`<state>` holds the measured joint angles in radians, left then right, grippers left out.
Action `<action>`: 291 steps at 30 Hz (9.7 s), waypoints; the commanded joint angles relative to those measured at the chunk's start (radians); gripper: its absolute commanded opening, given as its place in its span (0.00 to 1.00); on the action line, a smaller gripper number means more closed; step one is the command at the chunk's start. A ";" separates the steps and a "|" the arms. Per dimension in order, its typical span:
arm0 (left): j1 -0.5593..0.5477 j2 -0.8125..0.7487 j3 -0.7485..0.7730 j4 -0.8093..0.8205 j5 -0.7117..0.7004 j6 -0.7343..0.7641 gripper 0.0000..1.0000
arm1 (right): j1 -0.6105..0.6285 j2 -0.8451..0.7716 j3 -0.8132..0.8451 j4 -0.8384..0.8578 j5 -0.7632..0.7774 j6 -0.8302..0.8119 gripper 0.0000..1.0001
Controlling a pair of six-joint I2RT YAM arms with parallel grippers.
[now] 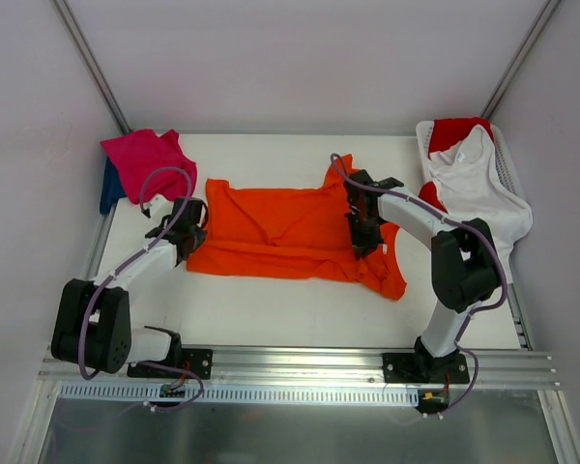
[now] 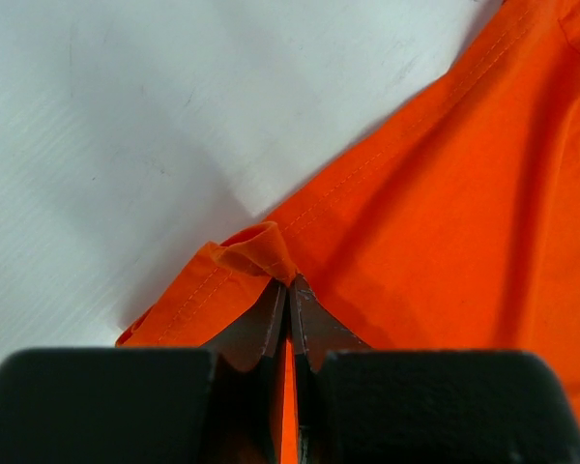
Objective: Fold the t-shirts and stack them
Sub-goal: Fold the tshirt
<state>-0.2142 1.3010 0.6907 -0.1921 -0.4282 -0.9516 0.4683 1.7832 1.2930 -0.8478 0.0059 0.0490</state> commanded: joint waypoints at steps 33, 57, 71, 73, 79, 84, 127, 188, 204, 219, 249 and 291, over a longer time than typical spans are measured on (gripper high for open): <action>0.001 0.043 -0.005 0.028 0.078 0.022 0.96 | -0.011 -0.462 -0.383 -0.039 0.183 0.158 0.99; -0.014 0.007 -0.040 0.028 0.059 0.047 0.95 | -0.062 -0.320 -0.393 0.147 0.174 0.107 0.75; -0.022 0.024 -0.040 0.028 0.054 0.053 0.95 | -0.068 -0.268 -0.393 0.164 0.144 0.115 0.30; -0.022 0.030 -0.039 0.029 0.052 0.053 0.95 | -0.066 -0.272 -0.393 0.158 0.144 0.112 0.31; -0.025 0.034 -0.039 0.028 0.051 0.053 0.95 | -0.066 -0.318 -0.393 0.109 0.154 0.109 0.34; -0.025 0.047 -0.042 0.028 0.054 0.053 0.94 | -0.066 -0.386 -0.360 0.056 0.172 0.114 0.00; -0.025 0.057 -0.065 0.029 0.062 0.076 0.95 | -0.157 0.068 0.057 0.073 0.322 0.014 0.00; -0.048 -0.092 -0.157 0.028 0.071 0.079 0.94 | -0.005 -0.242 -0.236 0.165 0.226 0.157 0.01; -0.048 -0.103 -0.171 0.025 0.054 0.093 0.95 | -0.008 0.100 0.090 0.187 0.195 0.106 0.01; -0.048 -0.066 -0.143 0.023 0.051 0.073 0.94 | -0.069 0.330 0.518 0.112 0.128 0.094 0.06; 0.140 0.599 0.702 0.250 0.485 0.462 0.93 | -0.137 -0.169 0.066 0.216 0.147 0.060 1.00; 0.285 0.813 0.770 0.272 0.790 0.313 0.67 | -0.165 -0.208 -0.009 0.213 0.178 0.078 0.99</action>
<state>0.0731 2.1685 1.4879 0.0723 0.3439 -0.6376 0.3103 1.5696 1.2781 -0.6395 0.1753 0.1154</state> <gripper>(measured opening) 0.679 0.993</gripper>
